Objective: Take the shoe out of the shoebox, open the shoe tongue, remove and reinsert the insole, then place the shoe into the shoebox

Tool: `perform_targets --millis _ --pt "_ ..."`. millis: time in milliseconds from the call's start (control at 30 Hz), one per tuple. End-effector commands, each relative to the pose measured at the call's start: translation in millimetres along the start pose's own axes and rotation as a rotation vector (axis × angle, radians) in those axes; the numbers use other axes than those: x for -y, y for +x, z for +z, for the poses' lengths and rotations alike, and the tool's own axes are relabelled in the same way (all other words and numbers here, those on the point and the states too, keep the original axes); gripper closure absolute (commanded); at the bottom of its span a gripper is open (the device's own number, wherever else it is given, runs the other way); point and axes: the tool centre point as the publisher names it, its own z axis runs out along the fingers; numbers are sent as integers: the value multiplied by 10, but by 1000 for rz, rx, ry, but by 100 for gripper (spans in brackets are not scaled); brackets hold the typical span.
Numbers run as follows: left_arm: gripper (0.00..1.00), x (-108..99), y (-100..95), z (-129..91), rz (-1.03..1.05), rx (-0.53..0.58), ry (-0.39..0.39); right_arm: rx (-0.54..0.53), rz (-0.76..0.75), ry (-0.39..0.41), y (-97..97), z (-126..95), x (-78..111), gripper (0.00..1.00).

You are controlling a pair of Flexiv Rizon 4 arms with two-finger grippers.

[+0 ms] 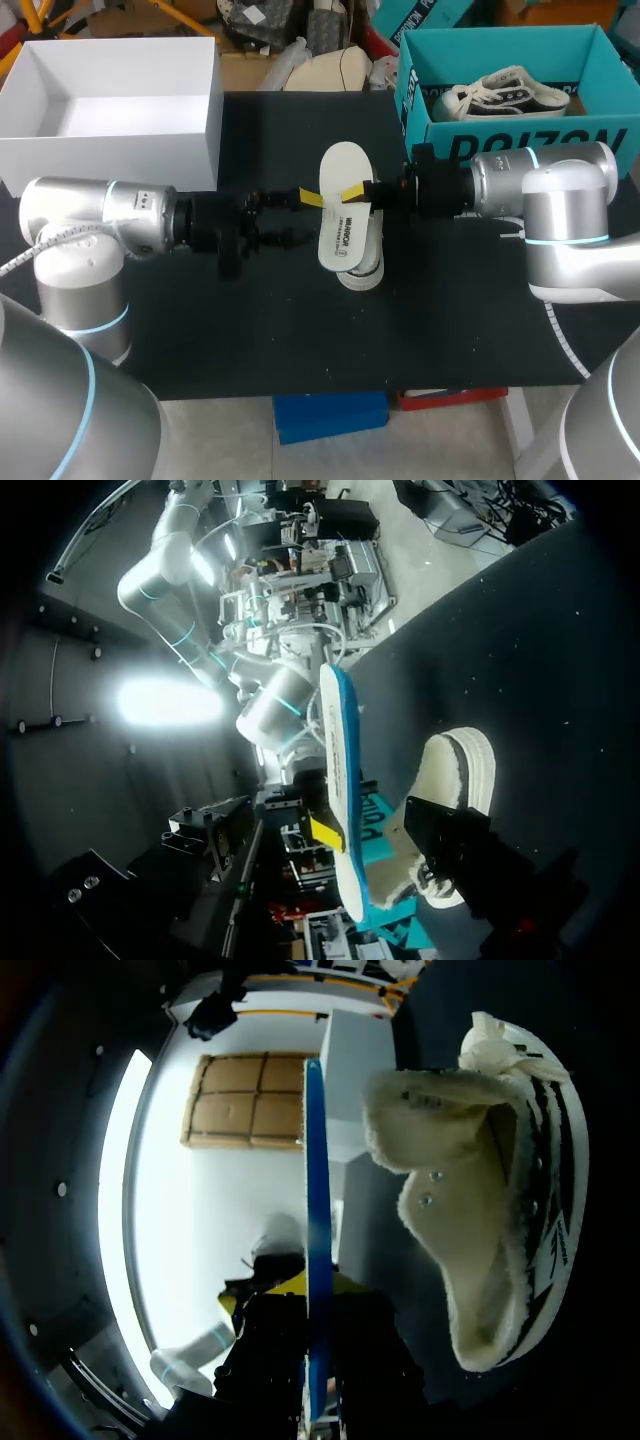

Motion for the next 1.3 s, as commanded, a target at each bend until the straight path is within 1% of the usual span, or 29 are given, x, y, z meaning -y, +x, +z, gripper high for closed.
perform_targets --millis 33,67,100,133,200,233,267,300,367,633,733,800,867,967,1033,1067,1100,1200,1300 --pt "14 -115 122 136 -7 23 -1 2 1 -3 0 11 4 100" --pt "16 -139 142 152 -3 18 -7 2 1 -3 0 11 4 100" --pt "22 -158 155 167 -3 19 -6 2 1 -3 0 11 4 100" --pt "33 -175 165 183 -3 20 -6 2 1 -3 0 11 4 100" --pt "40 -197 181 214 -6 30 -1 2 1 -3 0 11 4 100" --pt "52 -201 189 233 -5 31 1 2 1 -3 0 11 4 100" --pt "56 -205 198 249 -4 29 1 2 1 -3 0 11 4 100" --pt "57 -210 205 264 -3 31 5 2 1 -3 0 11 4 100" --pt "52 -221 216 287 -2 32 7 2 1 -3 0 11 4 100" --pt "62 -249 236 385 1 57 24 2 1 -3 0 11 4 100" --pt "74 -248 244 407 -2 62 29 2 1 -3 0 11 4 100" --pt "76 -247 243 416 -2 67 31 2 1 -3 0 11 4 100" --pt "92 -239 237 429 -2 70 33 2 1 -3 0 11 4 100" --pt "100 -233 236 443 -3 67 37 2 1 -3 0 11 4 100" --pt "100 -230 222 452 -2 68 39 2 1 -3 0 11 4 100" --pt "100 -226 212 455 -1 71 40 0 3 -6 5 7 6 82" --pt "100 -222 204 457 -6 77 44 -2 1 -13 12 -1 6 0" --pt "100 -185 163 453 -16 70 50 -10 -26 -55 49 -59 11 0" --pt "100 -139 128 432 -40 42 75 42 -52 -76 43 -136 33 0"
